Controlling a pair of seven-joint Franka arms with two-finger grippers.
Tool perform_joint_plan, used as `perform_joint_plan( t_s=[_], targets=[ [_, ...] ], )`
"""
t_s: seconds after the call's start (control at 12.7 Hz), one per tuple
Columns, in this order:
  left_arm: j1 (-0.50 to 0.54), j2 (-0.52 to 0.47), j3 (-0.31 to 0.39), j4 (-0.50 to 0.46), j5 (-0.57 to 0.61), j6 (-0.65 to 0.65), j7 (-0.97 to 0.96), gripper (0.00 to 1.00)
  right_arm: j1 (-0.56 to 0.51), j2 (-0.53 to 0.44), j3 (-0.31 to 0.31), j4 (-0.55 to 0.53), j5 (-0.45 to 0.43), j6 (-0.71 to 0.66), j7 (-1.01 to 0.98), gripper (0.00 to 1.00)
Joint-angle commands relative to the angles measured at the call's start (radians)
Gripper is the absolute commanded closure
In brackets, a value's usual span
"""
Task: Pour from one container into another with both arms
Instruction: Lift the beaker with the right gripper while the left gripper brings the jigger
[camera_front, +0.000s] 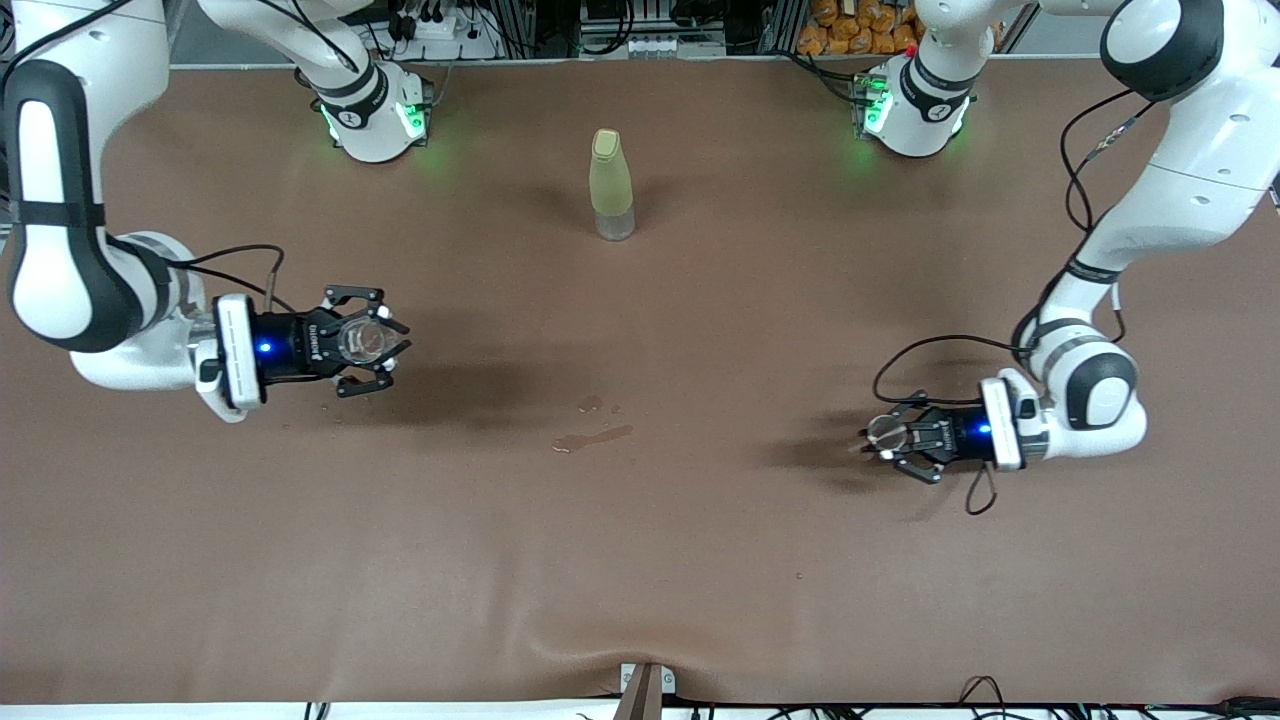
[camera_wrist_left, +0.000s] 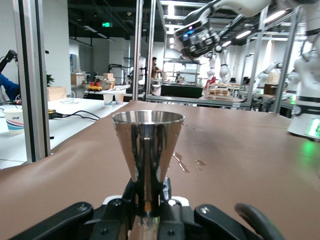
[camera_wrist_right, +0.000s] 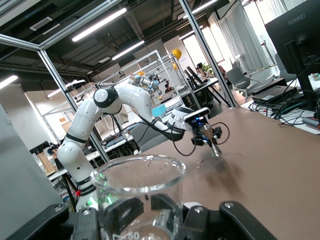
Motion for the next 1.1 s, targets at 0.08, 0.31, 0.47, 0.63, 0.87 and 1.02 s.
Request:
perform_joint_plan(
  t_s=[0.08, 0.31, 0.47, 0.63, 0.87, 1.02],
  targets=[
    [-0.151, -0.030, 0.002, -0.030, -0.220, 0.157, 0.072, 1.00, 0.047, -0.047, 0.021, -0.097, 0.076, 0.069, -0.050, 1.00],
    [-0.254, -0.016, 0.006, -0.027, -0.433, 0.196, 0.208, 1.00, 0.058, -0.044, 0.076, -0.139, 0.142, 0.132, -0.106, 1.00],
    [-0.304, -0.019, 0.006, -0.026, -0.438, 0.257, 0.203, 1.00, 0.062, -0.042, 0.119, -0.163, 0.196, 0.176, -0.139, 1.00],
    [-0.363, -0.019, 0.006, -0.027, -0.440, 0.303, 0.202, 1.00, 0.062, -0.042, 0.149, -0.166, 0.213, 0.222, -0.159, 1.00],
    [-0.455, -0.016, 0.008, -0.019, -0.464, 0.358, 0.200, 1.00, 0.065, -0.035, 0.182, -0.166, 0.250, 0.247, -0.168, 1.00],
    [-0.508, -0.006, 0.017, -0.004, -0.495, 0.365, 0.200, 1.00, 0.070, -0.033, 0.192, -0.168, 0.250, 0.273, -0.185, 1.00]
  ],
)
